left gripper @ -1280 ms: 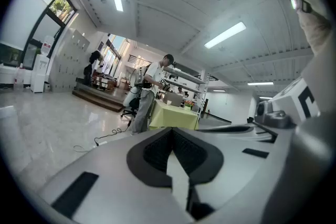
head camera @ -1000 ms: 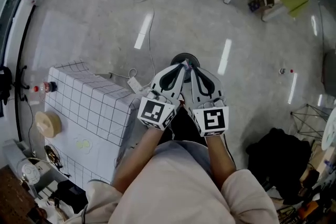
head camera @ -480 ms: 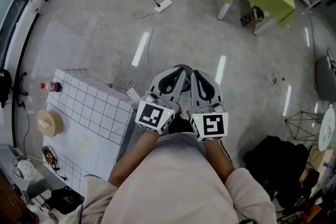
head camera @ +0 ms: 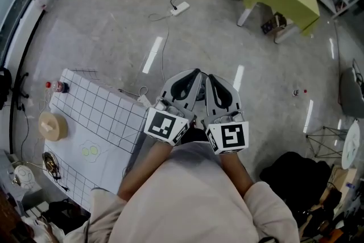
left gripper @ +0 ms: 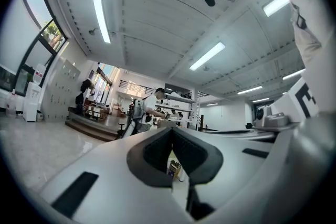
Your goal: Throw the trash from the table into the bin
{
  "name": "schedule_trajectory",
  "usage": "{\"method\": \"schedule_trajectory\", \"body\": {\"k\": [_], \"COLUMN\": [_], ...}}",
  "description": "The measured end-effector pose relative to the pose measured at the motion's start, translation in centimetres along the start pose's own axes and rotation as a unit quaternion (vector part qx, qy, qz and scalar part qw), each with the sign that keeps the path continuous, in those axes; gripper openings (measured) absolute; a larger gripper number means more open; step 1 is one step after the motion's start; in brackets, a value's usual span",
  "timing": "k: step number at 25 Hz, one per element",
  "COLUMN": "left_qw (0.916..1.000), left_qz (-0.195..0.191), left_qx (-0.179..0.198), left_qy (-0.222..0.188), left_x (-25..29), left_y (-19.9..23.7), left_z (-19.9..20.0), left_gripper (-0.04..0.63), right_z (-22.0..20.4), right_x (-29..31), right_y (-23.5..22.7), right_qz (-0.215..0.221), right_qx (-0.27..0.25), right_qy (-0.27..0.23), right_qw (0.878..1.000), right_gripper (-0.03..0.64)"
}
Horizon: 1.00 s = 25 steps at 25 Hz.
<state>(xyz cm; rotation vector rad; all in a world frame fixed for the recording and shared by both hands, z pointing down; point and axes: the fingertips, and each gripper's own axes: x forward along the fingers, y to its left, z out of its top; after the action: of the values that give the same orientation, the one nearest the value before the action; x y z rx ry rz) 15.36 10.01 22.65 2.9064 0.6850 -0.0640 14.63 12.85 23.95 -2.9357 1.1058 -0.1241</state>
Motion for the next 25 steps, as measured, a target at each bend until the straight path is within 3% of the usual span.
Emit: {"method": "schedule_trajectory", "body": {"k": [6, 14, 19, 25], "left_qw": [0.9965, 0.9771, 0.9602, 0.9312], "left_qz": [0.082, 0.208, 0.275, 0.359], "left_qx": [0.015, 0.037, 0.04, 0.047], "left_qy": [-0.014, -0.027, -0.032, -0.038], "left_x": [-5.3, -17.5, -25.8, -35.5], "left_y": [3.8, 8.9, 10.5, 11.8], "left_z": [2.1, 4.7, 5.2, 5.6], "left_gripper": [0.006, 0.006, 0.008, 0.006], "right_z": [1.5, 1.6, 1.4, 0.7], "right_x": [2.3, 3.4, 2.3, 0.0], "right_y": [6.3, 19.3, 28.1, 37.5], "right_qz": [0.088, 0.227, 0.316, 0.401], "right_qx": [0.001, 0.003, 0.005, 0.002], "right_qy": [-0.013, -0.014, -0.015, -0.011], "right_qw": [0.996, 0.974, 0.949, 0.916], "right_gripper": [0.018, 0.018, 0.018, 0.018]}}
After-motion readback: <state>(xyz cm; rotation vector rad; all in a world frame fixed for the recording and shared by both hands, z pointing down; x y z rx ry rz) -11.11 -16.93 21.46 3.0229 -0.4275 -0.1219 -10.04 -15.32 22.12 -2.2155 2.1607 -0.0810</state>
